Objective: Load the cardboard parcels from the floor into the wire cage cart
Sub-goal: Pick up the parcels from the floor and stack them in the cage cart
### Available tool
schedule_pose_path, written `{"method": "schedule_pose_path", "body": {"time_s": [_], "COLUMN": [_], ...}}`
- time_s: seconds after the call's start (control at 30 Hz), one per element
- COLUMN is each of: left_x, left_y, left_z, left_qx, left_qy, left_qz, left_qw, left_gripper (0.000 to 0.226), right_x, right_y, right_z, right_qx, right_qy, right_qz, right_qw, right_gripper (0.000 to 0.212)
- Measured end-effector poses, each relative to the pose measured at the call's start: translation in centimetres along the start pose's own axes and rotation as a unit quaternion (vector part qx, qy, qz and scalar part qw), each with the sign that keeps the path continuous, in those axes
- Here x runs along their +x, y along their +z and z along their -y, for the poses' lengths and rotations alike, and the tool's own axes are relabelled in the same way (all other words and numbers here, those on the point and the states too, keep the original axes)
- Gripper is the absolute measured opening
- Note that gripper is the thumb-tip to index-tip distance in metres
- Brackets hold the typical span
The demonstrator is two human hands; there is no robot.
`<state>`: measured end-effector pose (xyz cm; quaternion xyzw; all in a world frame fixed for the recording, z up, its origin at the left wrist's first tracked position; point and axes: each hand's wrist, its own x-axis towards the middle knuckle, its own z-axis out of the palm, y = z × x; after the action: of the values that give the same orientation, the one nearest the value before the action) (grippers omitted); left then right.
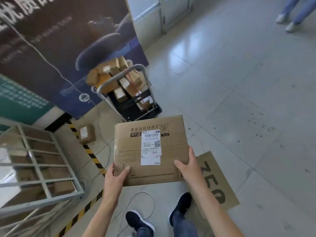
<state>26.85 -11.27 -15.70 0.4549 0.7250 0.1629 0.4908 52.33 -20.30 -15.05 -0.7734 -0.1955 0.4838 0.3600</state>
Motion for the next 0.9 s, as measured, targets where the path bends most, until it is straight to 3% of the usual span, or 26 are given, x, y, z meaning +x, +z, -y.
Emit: {"method": "schedule_pose_path", "body": {"time_s": [0.3,0.4,0.6,0.9], "left_x": [-5.9,-7.8,-10.4,-7.3], "left_y": [-27.3,-34.7,-45.9,-58.9], "left_z": [5.4,9.8,17.7,21.9], "left_qx": [-0.163,-0.173,-0.246,-0.255], "left_qy": [0.008,-0.013,-0.048,-0.094], "left_qz": [-0.191,-0.255,-0.287,-0.371], "left_qw": [0.968,0.951,0.924,0.888], "left_gripper": [0.085,0.081,0.085,0.094], "right_x": [-12.6,-17.0,-24.4,-26.1], "right_y": [21.7,29.4,42.4,58.9], "right_z": [15.2,16.3,15.2,18.2], "right_qx": [-0.081,-0.094,-0.112,-0.110], "right_qy": [-0.156,-0.180,-0.189,-0.213], "right_qz": [0.130,0.166,0.226,0.307], "right_qw": [0.976,0.965,0.949,0.921], "right_gripper": [0.068,0.070,0.071,0.065]}}
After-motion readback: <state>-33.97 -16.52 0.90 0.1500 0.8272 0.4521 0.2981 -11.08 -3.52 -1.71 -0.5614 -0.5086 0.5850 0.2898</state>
